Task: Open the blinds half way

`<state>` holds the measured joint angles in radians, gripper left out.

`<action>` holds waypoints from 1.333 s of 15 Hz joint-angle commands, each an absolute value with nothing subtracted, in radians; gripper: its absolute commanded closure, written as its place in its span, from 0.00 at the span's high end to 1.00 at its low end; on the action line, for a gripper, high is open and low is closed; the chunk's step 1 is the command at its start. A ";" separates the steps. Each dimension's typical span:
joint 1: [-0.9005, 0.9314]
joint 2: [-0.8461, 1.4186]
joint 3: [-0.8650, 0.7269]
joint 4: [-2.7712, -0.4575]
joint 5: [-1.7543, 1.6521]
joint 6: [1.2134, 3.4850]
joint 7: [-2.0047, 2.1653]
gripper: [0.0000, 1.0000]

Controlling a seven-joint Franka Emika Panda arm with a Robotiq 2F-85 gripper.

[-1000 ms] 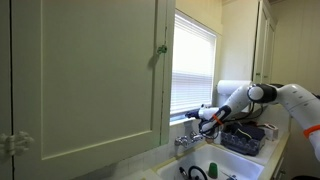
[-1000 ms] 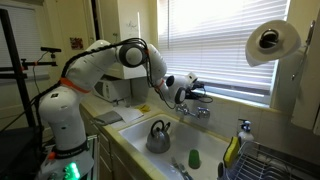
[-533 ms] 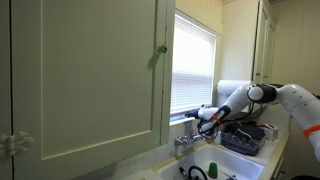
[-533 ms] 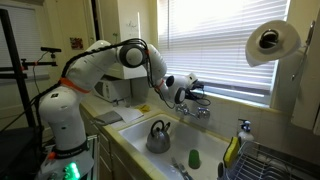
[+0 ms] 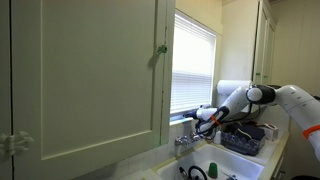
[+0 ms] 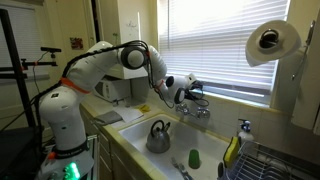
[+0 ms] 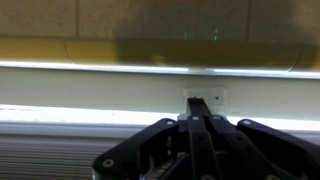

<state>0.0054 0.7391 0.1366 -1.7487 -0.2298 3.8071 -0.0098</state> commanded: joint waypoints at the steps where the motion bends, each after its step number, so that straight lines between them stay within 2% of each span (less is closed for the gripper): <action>1: 0.025 0.788 0.125 -1.672 -0.204 3.856 0.000 0.00; 20: 0.045 0.622 0.125 -1.784 -0.144 3.963 0.024 0.00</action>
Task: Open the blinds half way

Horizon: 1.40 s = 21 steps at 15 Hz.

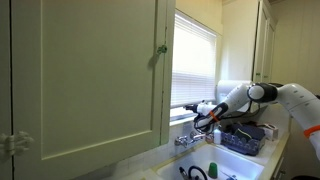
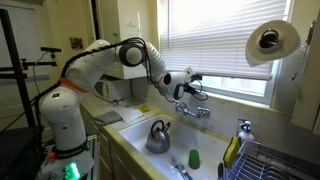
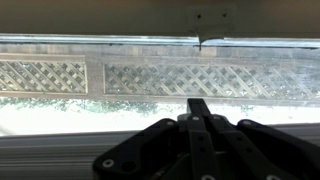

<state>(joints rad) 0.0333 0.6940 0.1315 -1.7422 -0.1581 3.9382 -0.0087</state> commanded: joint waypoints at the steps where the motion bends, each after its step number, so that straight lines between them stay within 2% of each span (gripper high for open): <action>1: 0.044 0.615 0.125 -1.784 -0.143 3.959 0.028 0.00; 10: 0.037 0.548 0.129 -1.795 -0.136 3.918 0.072 0.00; 21: 0.016 0.451 0.151 -1.778 -0.160 3.760 0.120 0.00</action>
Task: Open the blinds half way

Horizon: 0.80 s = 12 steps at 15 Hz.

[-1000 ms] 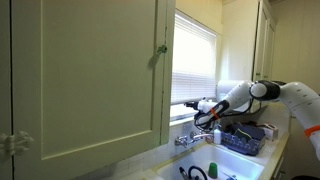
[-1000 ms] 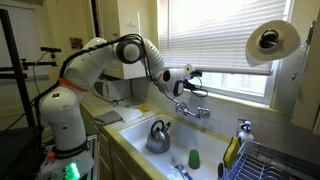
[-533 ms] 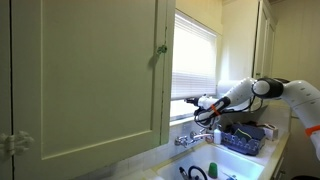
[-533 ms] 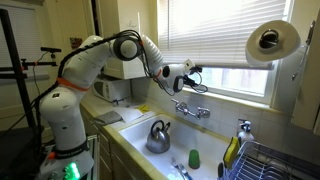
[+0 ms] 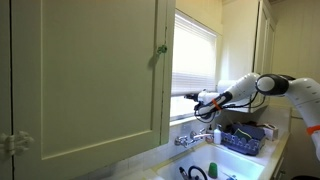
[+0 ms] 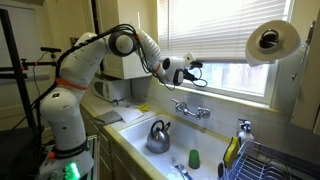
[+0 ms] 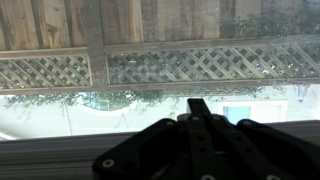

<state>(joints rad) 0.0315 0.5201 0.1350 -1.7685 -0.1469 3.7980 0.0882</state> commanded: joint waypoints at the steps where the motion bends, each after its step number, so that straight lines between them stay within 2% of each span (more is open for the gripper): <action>1: 0.014 0.445 0.153 -1.774 -0.163 3.751 0.121 0.00; 12: -0.042 0.380 0.219 -1.719 -0.223 3.577 0.160 0.00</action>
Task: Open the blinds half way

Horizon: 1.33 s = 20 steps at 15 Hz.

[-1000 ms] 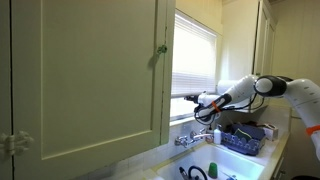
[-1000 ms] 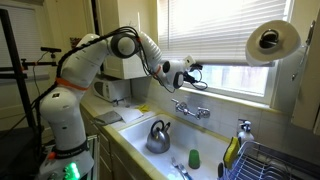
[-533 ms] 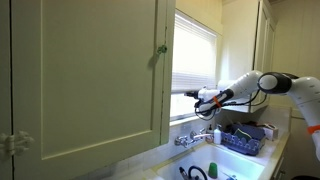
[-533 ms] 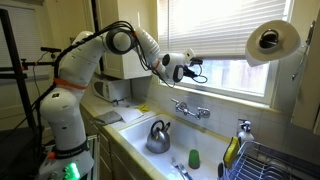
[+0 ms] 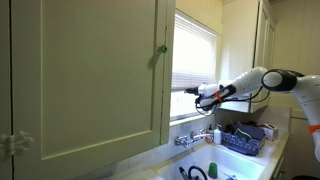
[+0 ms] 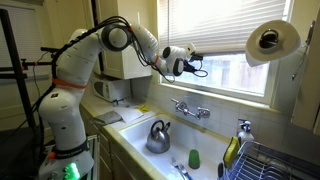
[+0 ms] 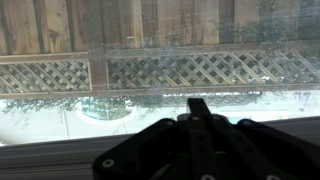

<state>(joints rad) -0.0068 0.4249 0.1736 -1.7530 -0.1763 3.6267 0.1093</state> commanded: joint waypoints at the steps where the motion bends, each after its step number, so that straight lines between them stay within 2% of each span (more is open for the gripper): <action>1: -0.050 0.374 0.228 -1.713 -0.229 3.562 0.161 0.00; 20: -0.213 0.423 0.443 -1.632 -0.244 3.392 0.153 0.00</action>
